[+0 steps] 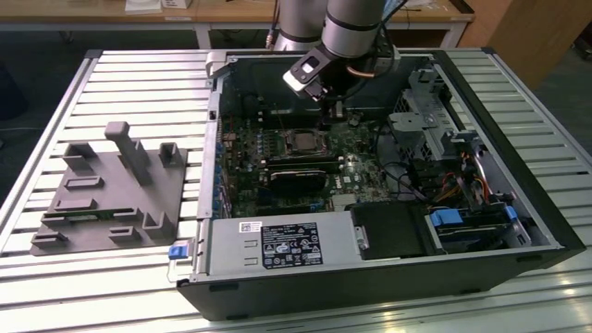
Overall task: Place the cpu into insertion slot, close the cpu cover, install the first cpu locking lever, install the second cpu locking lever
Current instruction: 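Close the cpu cover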
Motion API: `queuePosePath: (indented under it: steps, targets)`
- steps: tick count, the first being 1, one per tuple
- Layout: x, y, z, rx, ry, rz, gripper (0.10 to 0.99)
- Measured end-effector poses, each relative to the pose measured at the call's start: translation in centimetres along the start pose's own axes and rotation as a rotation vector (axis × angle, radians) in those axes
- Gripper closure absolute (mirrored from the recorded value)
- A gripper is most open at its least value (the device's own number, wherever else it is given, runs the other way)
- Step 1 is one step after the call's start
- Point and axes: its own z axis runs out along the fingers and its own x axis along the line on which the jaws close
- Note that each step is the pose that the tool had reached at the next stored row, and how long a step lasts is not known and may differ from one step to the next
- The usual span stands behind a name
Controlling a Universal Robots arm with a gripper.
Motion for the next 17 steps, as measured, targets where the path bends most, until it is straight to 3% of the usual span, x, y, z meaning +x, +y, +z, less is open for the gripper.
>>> queuePosePath:
  steps: [3,6,7,9,12,17]
  targets:
    - [-0.01,-0.78,0.09,-0.013,0.0004,0.000,0.980]
    - [-0.03,-1.52,0.29,-0.033,0.0007,-0.001,0.980]
    - [-0.08,-2.22,0.56,-0.051,0.0010,-0.002,0.980]
    - [-0.13,-2.60,0.72,-0.059,0.0010,-0.002,0.980]
    - [-0.23,-3.15,0.96,-0.067,0.0012,-0.002,0.980]
    - [-0.33,-4.08,1.29,-0.069,0.0013,-0.002,0.980]
